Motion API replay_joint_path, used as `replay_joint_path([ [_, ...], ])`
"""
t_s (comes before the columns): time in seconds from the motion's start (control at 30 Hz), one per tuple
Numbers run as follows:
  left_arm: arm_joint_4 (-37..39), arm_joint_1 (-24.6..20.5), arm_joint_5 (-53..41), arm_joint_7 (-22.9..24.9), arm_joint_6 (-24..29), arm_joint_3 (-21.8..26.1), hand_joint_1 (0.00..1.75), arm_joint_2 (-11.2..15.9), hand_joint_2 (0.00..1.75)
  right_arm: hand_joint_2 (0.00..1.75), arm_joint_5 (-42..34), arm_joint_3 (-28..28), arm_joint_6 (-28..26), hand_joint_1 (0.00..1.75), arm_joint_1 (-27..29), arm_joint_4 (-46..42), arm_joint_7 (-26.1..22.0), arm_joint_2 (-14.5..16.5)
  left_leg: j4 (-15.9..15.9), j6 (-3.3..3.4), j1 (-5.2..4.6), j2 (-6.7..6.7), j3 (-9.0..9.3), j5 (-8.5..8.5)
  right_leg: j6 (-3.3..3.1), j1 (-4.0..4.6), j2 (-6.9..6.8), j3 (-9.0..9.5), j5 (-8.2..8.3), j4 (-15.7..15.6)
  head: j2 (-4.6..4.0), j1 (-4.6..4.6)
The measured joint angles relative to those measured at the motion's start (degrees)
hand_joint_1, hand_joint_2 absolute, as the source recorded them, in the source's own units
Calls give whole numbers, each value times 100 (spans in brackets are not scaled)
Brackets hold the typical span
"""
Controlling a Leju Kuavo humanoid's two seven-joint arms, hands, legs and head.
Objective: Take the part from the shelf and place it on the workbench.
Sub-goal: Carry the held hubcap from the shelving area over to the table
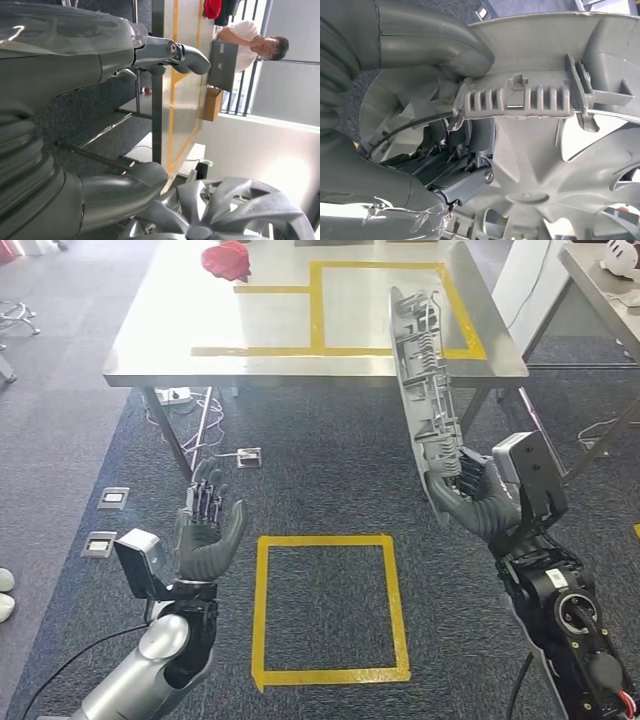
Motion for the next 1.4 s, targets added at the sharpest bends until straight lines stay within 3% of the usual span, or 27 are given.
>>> replay_joint_path([
  [0.03,0,8,0,0,0,0,0,-1,175,175,0,-1,-2,175,6,1,0,0,2,5,-14,-8,50,-40,-14,5,0,-133,65,129,-1,27],
  [0.07,0,12,1,0,0,0,0,-1,175,175,0,-2,-5,175,9,1,2,0,3,7,-29,-17,119,-86,-41,16,0,-143,270,-3,-1,54],
  [0.13,2,13,-1,-1,0,-1,0,-3,175,175,0,-2,-7,175,11,3,4,0,-4,-2,-48,-27,271,-188,-131,58,4,106,851,-773,-1,106],
  [0.17,4,10,0,-1,0,-1,0,-7,175,175,0,-1,-6,175,10,3,4,0,-9,-13,-60,-31,323,-229,-176,85,5,258,1058,-1134,-1,112],
  [0.2,9,8,-1,-1,0,-2,0,-10,175,175,0,-1,-5,175,4,4,1,0,-14,-30,-63,-33,346,-256,-214,110,3,370,1146,-1381,-1,119],
  [0.27,21,5,0,-2,0,-3,0,-16,175,175,0,-2,-6,175,-15,6,-2,0,-24,-71,-67,-31,339,-279,-261,142,-1,477,1094,-1556,-1,122],
  [0.37,24,-18,-2,-7,0,-4,0,-8,175,175,0,-3,-10,175,-20,5,1,2,127,-168,-83,-6,289,-399,-319,76,-7,636,1001,-1738,-1,93],
  [0.43,28,-28,-4,-11,0,-4,0,-2,175,175,1,-2,-11,175,-17,5,2,2,761,-239,-59,5,-70,-631,-349,48,-12,708,965,-1794,-2,17],
  [0.5,38,-2,-3,-13,0,-4,0,2,175,175,7,-1,-12,175,-13,6,1,2,1557,-296,-16,6,-626,-824,-360,44,-10,736,917,-1792,-2,-40],
  [0.53,42,12,-2,-13,0,-4,0,5,175,175,10,-1,-12,175,-3,7,1,2,1739,-316,5,8,-810,-781,-355,41,-5,764,884,-1788,-2,-63],
  [0.57,43,20,-2,-13,0,-4,0,7,175,175,13,1,-12,175,8,7,2,2,1676,-327,20,10,-866,-614,-344,38,0,807,845,-1784,-1,-88],
  [0.63,44,19,-2,-13,0,-4,0,9,175,175,14,2,-11,175,26,8,4,2,941,-328,43,23,-651,-38,-303,28,6,919,744,-1769,0,-141],
  [0.7,48,15,-2,-14,1,-4,0,10,175,175,15,1,-11,175,24,9,3,2,247,-295,32,34,-363,278,-234,49,15,980,647,-1743,0,-177],
  [0.73,50,16,-2,-16,2,-4,0,11,175,175,15,-1,-11,175,19,8,2,2,97,-267,20,33,-295,290,-199,55,18,987,615,-1737,-1,-174],
  [0.87,51,8,-7,-25,13,-5,0,9,175,175,15,-5,-11,175,12,7,3,3,27,-111,13,9,-190,157,-72,30,8,976,467,-1634,0,-128],
  [0.93,48,8,-15,-28,35,-8,0,0,175,175,15,-5,-8,175,12,7,3,3,3,-49,27,6,-105,105,-39,25,-1,669,205,-1014,-1,-57],
  [1.0,48,32,-19,-27,58,-9,0,-4,175,175,14,-4,3,175,12,7,-10,3,5,-17,17,2,-36,38,-21,29,0,167,-30,-158,0,21],
  [1.03,48,53,-19,-27,67,-9,0,-4,175,175,11,-5,10,175,12,10,-20,3,6,-14,10,-3,12,-2,-20,31,0,-22,-16,84,0,47],
  [1.07,48,70,-18,-26,79,-9,0,-3,175,175,7,-6,19,175,7,15,-28,3,8,-16,5,-11,77,-48,-28,34,0,-100,134,80,1,68],
  [1.1,46,82,-18,-25,89,-9,0,-3,175,175,3,-7,27,175,-3,20,-36,2,8,-21,2,-18,156,-99,-46,38,0,-75,390,-142,0,94],
  [1.17,43,90,-21,-24,106,-9,0,-3,175,175,-2,-7,37,175,-42,28,-46,2,0,-47,-7,-29,309,-205,-103,55,5,171,982,-935,-1,138],
  [1.2,42,91,-22,-23,108,-9,0,-4,175,175,-2,-8,40,175,-71,31,-53,2,-2,-64,-12,-33,348,-240,-133,74,9,288,1153,-1239,-2,145],
  [1.23,41,93,-24,-22,110,-10,0,-5,175,175,-2,-8,42,175,-106,33,-59,2,-5,-87,-14,-36,356,-263,-166,94,12,364,1212,-1430,-2,158],
  [1.3,40,91,-25,-19,113,-11,0,-5,175,175,-2,-16,44,175,-184,37,-72,2,-5,-135,-17,-38,324,-280,-225,121,11,430,1124,-1557,-2,166],
  [1.37,36,73,-28,-19,116,-11,0,3,175,175,-2,-27,46,175,-252,37,-82,3,75,-196,-23,-19,277,-345,-274,80,8,516,1047,-1670,-1,148],
  [1.4,34,60,-32,-20,117,-11,0,6,175,175,-2,-31,49,175,-283,38,-88,4,267,-225,-25,-7,176,-428,-297,57,6,566,1025,-1719,-1,112],
])
